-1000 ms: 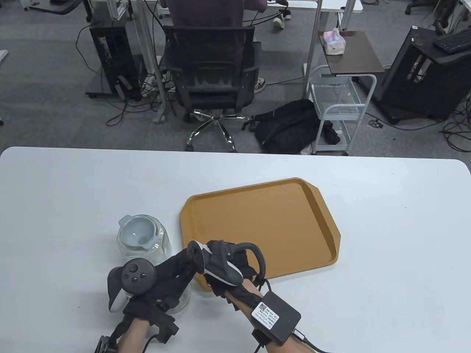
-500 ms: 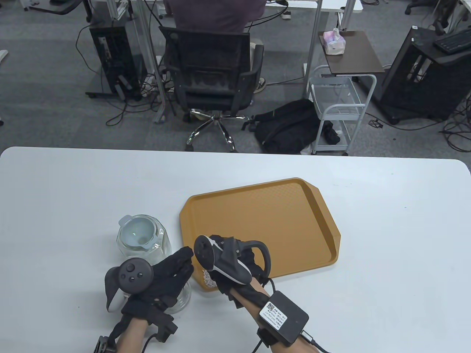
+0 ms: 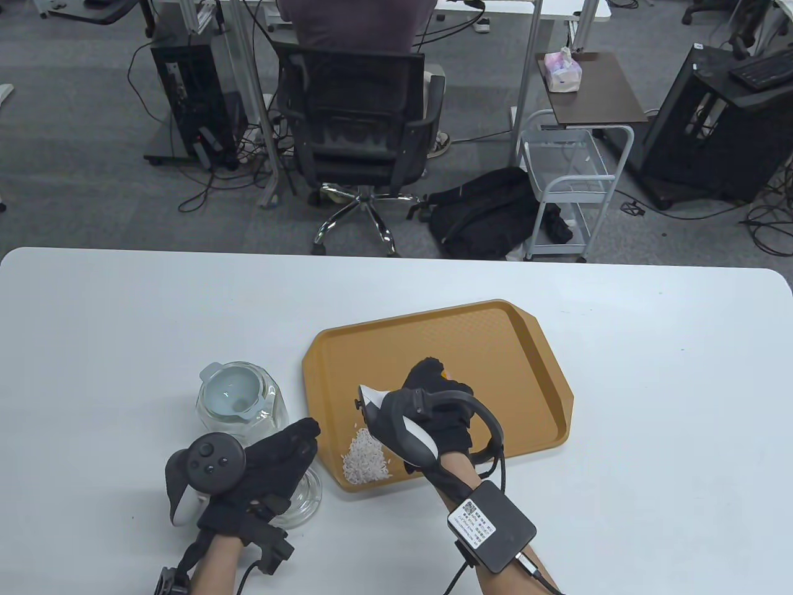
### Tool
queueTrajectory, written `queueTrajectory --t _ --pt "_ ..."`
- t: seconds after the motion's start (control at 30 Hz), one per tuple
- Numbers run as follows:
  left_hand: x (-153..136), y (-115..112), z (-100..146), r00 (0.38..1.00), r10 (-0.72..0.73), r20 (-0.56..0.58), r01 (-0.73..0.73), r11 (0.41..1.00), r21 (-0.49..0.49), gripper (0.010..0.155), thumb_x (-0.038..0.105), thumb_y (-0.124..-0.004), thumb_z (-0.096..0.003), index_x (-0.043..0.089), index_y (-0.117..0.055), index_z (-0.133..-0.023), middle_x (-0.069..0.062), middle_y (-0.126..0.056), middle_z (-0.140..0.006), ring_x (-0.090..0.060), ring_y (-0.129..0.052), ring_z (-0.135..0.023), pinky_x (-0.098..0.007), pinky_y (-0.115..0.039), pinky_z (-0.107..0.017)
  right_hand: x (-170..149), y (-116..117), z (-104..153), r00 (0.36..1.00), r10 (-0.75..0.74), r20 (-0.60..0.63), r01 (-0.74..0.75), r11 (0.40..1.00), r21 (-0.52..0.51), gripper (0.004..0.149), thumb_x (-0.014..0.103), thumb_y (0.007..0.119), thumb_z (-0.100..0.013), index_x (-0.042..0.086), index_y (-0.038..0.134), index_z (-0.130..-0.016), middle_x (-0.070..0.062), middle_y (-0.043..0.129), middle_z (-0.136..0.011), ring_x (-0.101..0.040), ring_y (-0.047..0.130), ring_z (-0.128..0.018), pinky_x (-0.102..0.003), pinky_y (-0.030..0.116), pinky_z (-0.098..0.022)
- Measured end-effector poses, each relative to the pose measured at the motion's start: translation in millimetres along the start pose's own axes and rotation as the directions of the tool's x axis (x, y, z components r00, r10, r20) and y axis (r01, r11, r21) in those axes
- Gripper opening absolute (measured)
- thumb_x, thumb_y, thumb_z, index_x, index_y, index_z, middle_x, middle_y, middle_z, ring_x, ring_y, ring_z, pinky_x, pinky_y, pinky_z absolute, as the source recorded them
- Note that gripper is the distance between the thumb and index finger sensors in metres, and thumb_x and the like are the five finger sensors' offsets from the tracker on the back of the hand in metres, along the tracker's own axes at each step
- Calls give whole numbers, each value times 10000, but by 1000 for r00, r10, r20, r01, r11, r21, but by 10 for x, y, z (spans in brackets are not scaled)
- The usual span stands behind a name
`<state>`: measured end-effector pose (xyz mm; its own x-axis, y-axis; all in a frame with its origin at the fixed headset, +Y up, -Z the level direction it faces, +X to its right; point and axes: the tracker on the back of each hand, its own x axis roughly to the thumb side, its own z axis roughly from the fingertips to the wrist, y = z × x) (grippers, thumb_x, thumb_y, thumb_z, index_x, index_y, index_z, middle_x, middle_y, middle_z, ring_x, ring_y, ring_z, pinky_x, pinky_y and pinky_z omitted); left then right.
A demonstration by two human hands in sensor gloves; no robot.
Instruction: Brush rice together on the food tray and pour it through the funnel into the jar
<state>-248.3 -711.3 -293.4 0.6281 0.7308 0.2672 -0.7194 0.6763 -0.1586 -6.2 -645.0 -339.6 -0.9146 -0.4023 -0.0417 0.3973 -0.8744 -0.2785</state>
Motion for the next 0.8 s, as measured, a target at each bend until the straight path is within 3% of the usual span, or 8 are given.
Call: queueTrajectory --t 0.2,0.37,0.8 --pt "-1 10 5 1000 3 -3 -3 1000 5 622 581 -640 -511 206 -708 -1003 -115 -906 -928 -346 -917 -795 -598 -661 -666 289 -33 60 990 -11 142 26 994 -109 465 408 873 -432 104 932 -779 -35 1020 -451 -149 1013 -233 -377 890 -225" --pt "-13 28 12 1000 9 -9 -9 1000 11 625 582 -640 -510 204 -708 -1003 -116 -906 -928 -346 -916 -796 -598 -661 -667 553 -111 122 958 -47 284 83 990 -116 467 424 871 -420 119 936 -768 -35 1010 -471 -151 1009 -257 -382 889 -247" --pt "-22 53 18 1000 8 -13 -7 1000 14 626 582 -641 -511 202 -709 -1003 -117 -905 -929 -349 -915 -796 -599 -660 -666 702 -347 436 864 -242 441 266 964 8 445 436 875 -410 193 964 -772 -65 1003 -482 -160 1005 -274 -395 887 -267"
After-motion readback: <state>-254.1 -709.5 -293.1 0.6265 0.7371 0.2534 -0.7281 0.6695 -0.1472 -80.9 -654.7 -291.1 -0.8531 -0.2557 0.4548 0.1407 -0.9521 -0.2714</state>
